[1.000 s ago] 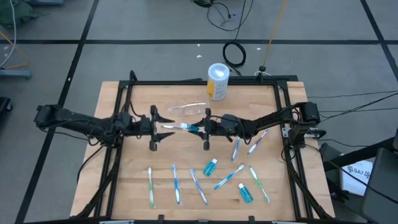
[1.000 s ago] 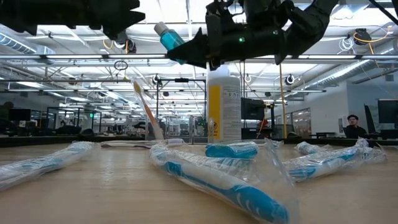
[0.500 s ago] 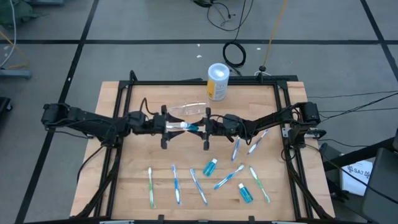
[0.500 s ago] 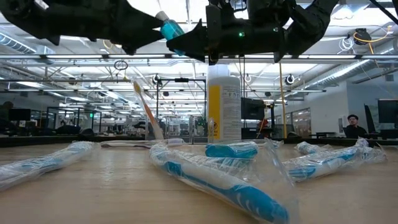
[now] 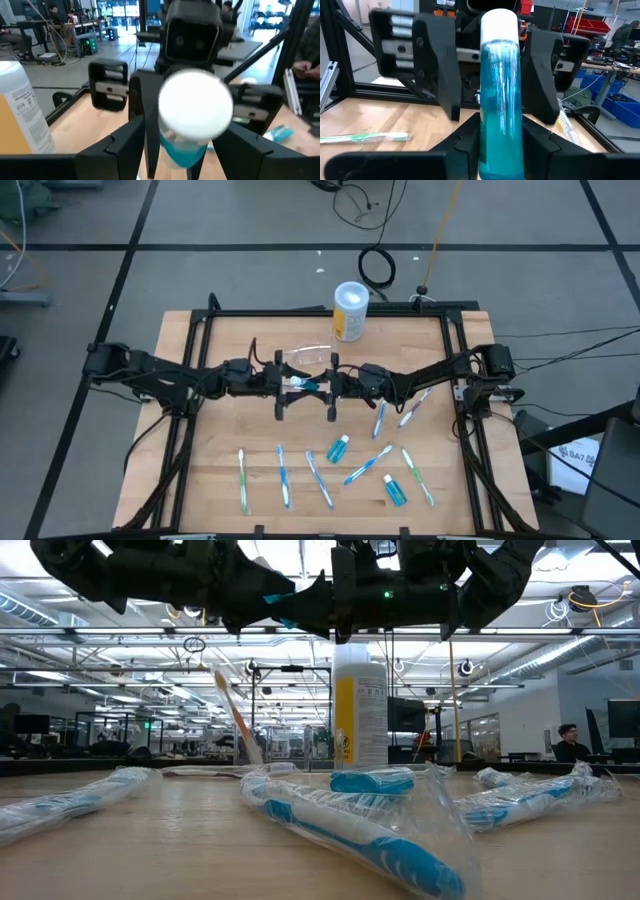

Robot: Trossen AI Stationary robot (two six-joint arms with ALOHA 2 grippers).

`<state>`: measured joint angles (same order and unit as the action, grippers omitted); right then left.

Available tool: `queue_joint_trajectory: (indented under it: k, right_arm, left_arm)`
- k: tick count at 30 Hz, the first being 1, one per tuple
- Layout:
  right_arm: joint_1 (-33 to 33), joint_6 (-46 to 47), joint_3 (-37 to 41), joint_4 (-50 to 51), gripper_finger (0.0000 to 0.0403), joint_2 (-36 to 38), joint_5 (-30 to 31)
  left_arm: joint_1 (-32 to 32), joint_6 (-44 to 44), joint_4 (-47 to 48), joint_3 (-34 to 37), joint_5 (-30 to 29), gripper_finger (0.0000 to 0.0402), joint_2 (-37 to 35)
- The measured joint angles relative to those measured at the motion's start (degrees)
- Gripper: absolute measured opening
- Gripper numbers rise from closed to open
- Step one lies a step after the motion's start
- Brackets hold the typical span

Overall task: Pick & Place toothbrushing station
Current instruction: Put the top blue mouthwash into the middle section of the transparent organizer

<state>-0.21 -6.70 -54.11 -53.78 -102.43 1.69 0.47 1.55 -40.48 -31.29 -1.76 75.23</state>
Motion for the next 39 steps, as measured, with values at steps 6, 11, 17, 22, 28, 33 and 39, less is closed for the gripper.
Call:
queue_joint_trajectory:
  k: [6,11,17,22,28,33,39]
  right_arm:
    - [0.0,0.0,0.0,0.2,0.0095,0.0,0.0]
    - [0.0,0.0,0.0,0.2,0.0095,0.0,0.0]
    - [0.0,0.0,0.0,0.2,0.0095,0.0,0.0]
    - [0.0,1.4,0.1,1.2,0.0095,0.0,0.1]
    - [-0.1,3.7,0.0,3.6,0.0112,0.0,0.0]
    - [0.0,2.8,0.0,6.6,0.0142,0.0,2.7]
    - [0.1,2.7,0.0,9.3,0.0181,0.0,5.6]
  left_arm:
    - [-0.1,1.5,0.0,0.0,-0.1,0.0225,0.5]
    - [-0.1,1.8,0.1,0.0,0.1,0.0219,0.5]
    - [-0.1,2.3,0.3,0.0,0.1,0.0158,0.5]
    - [-0.1,3.3,0.6,0.0,-0.2,0.0117,0.5]
    - [-0.2,3.8,2.0,0.0,0.3,0.0109,0.5]
    - [-0.1,4.8,5.1,0.0,0.1,0.0109,0.5]
    - [-0.1,5.4,5.9,0.0,-2.6,0.0109,0.5]
